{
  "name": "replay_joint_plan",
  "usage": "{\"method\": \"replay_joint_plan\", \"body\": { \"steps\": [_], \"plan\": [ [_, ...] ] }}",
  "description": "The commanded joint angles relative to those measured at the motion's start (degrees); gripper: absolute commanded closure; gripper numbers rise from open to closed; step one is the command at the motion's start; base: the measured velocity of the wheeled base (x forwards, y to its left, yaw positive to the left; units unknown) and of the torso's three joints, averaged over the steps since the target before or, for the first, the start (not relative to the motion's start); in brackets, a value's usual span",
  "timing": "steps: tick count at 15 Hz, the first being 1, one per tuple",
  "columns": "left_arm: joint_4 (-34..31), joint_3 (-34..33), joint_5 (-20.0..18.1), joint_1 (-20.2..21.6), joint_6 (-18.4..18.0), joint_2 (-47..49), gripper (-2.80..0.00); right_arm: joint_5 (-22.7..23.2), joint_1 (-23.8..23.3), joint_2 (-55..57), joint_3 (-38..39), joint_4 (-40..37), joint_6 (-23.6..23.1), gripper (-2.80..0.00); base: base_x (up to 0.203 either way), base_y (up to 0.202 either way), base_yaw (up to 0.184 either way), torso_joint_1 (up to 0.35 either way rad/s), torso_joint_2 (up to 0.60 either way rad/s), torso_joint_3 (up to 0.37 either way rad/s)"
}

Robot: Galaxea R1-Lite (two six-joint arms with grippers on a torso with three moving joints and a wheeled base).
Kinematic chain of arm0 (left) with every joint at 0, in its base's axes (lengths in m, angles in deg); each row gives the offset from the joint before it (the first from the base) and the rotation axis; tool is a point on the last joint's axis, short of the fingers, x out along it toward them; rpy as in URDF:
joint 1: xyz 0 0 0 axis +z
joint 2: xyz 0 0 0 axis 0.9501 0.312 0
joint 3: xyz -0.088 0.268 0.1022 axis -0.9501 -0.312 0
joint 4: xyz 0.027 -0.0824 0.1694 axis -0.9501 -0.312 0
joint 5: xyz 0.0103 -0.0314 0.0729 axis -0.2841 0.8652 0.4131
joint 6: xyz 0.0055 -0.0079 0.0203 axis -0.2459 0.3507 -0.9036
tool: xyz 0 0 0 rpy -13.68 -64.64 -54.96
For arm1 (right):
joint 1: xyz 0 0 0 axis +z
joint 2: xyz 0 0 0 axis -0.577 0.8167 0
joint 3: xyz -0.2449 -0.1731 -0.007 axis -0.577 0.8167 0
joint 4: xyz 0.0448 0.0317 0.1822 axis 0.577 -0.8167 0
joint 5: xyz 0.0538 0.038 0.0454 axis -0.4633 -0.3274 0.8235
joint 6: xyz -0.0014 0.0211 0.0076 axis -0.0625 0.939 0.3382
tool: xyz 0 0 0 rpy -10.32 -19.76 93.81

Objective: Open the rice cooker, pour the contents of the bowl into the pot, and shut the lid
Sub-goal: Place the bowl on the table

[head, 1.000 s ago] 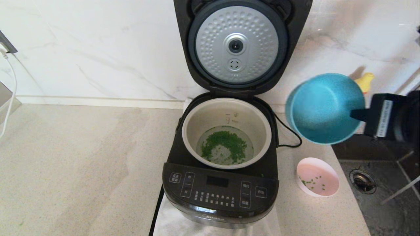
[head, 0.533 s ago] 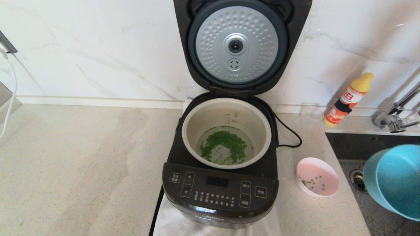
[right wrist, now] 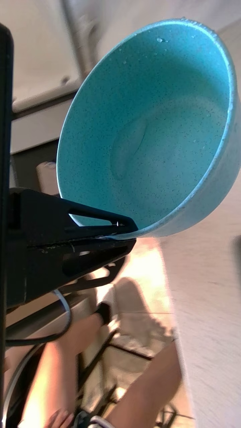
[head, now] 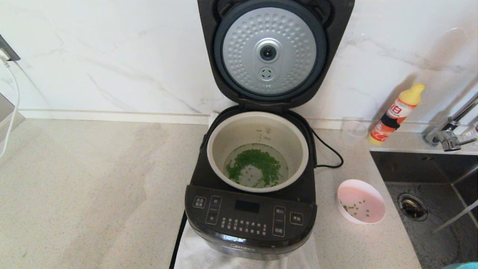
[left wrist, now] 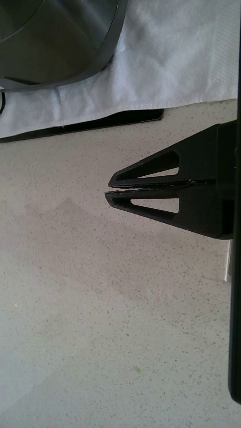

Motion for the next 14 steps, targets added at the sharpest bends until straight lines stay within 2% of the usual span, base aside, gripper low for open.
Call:
{"method": "replay_joint_plan", "body": {
  "steps": [1, 3, 5, 9, 14],
  "plan": [
    [0.02, -0.53, 0.05, -0.01, 0.0, -0.01, 0.0, 3.53, 0.52, 0.79, 3.79, 0.05, -0.4, 0.0, 0.0, 0.0, 0.0, 0.0, 0.0, 0.0],
    [0.02, -0.53, 0.05, -0.01, 0.0, -0.01, 0.0, 8.49, 0.64, 2.49, 5.74, 0.23, -2.0, 0.0, 0.0, 0.0, 0.0, 0.0, 0.0, 0.0],
    [0.02, -0.53, 0.05, -0.01, 0.0, -0.01, 0.0, 11.19, 0.65, 5.21, 8.14, 2.91, -4.42, 0.0, 0.0, 0.0, 0.0, 0.0, 0.0, 0.0],
    [0.02, -0.53, 0.05, -0.01, 0.0, -0.01, 0.0, 11.9, 0.62, 13.35, 11.51, 12.06, -6.63, 0.0, 0.0, 0.0, 0.0, 0.0, 0.0, 0.0],
    [0.02, -0.53, 0.05, -0.01, 0.0, -0.01, 0.0, 11.4, 0.61, 23.11, 10.81, 20.83, -6.9, 0.0, 0.0, 0.0, 0.0, 0.0, 0.0, 0.0]
  ]
}}
